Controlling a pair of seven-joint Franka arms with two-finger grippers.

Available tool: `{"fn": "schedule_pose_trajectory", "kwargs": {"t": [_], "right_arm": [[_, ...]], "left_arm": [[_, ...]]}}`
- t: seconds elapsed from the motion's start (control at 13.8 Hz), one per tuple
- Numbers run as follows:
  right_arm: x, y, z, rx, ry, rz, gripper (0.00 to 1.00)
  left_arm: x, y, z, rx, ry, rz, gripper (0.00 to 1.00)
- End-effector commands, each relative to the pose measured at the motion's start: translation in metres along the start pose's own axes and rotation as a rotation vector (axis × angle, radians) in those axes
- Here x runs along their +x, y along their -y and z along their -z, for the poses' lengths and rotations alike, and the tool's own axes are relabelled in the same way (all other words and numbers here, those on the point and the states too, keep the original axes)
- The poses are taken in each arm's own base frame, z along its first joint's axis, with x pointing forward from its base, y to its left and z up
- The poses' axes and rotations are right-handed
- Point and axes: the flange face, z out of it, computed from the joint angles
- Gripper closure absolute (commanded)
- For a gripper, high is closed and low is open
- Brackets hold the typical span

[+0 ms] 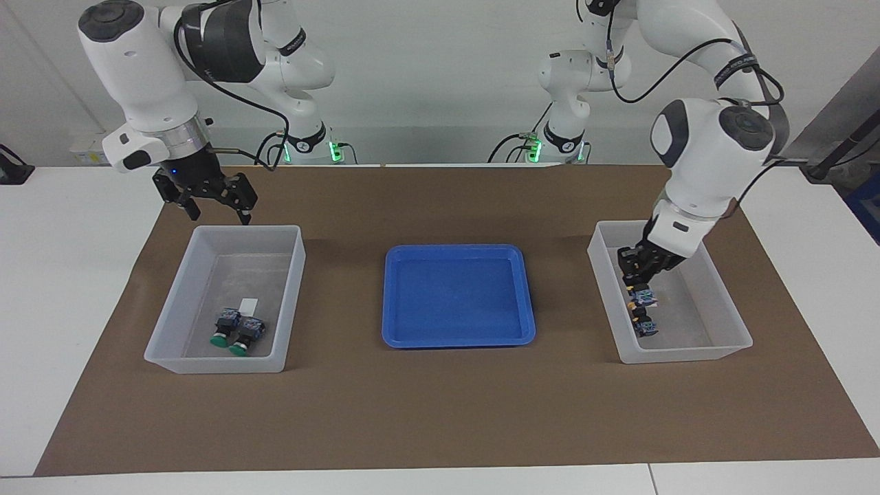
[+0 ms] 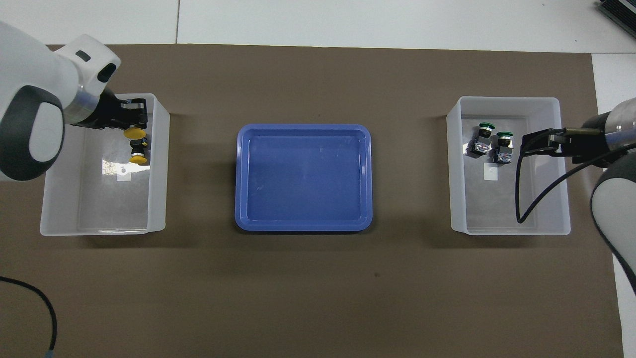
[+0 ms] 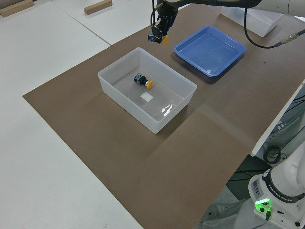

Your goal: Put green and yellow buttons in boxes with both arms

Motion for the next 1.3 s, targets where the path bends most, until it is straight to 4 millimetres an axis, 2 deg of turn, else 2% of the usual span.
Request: {"fn": "schedule_pose_trajectory", "kwargs": {"t": [0.0, 0.14, 0.29, 0.43, 0.51, 0.65, 0.72, 0.8, 0.87, 1.23], "right_arm": [[0.002, 0.001, 0.001, 0.029, 0.010, 0.018, 0.00], [0.001, 0.005, 0.001, 0.029, 0.010, 0.024, 0.00], [0.001, 0.005, 0.000, 0.029, 0.011, 0.024, 0.00], [0.001, 0.004, 0.000, 0.029, 0.011, 0.023, 0.00], [0.001, 0.004, 0.000, 0.029, 0.011, 0.023, 0.00], [0.001, 0.005, 0.000, 0.029, 0.011, 0.024, 0.00], [0.001, 0.005, 0.000, 0.029, 0.011, 0.024, 0.00], [0.001, 0.005, 0.001, 0.029, 0.010, 0.024, 0.00], [0.001, 0.005, 0.000, 0.029, 0.010, 0.024, 0.00], [0.001, 0.005, 0.000, 0.029, 0.011, 0.024, 0.00]], "left_arm": [[0.002, 0.048, 0.001, 0.006, 0.002, -0.076, 1.00], [-0.004, 0.069, -0.008, 0.014, -0.008, -0.098, 1.00], [-0.018, 0.090, -0.025, 0.024, -0.021, -0.125, 1.00], [-0.029, 0.103, -0.038, 0.031, -0.041, -0.130, 1.00], [-0.029, 0.103, -0.037, 0.031, -0.038, -0.130, 0.86], [-0.030, 0.103, -0.037, 0.032, -0.038, -0.132, 0.64], [-0.029, 0.104, -0.037, 0.034, -0.039, -0.133, 0.47], [-0.029, 0.104, -0.036, 0.036, -0.043, -0.134, 0.36], [-0.029, 0.105, -0.036, 0.036, -0.043, -0.132, 0.33], [-0.024, 0.104, -0.032, 0.036, -0.054, -0.133, 0.33]]}}
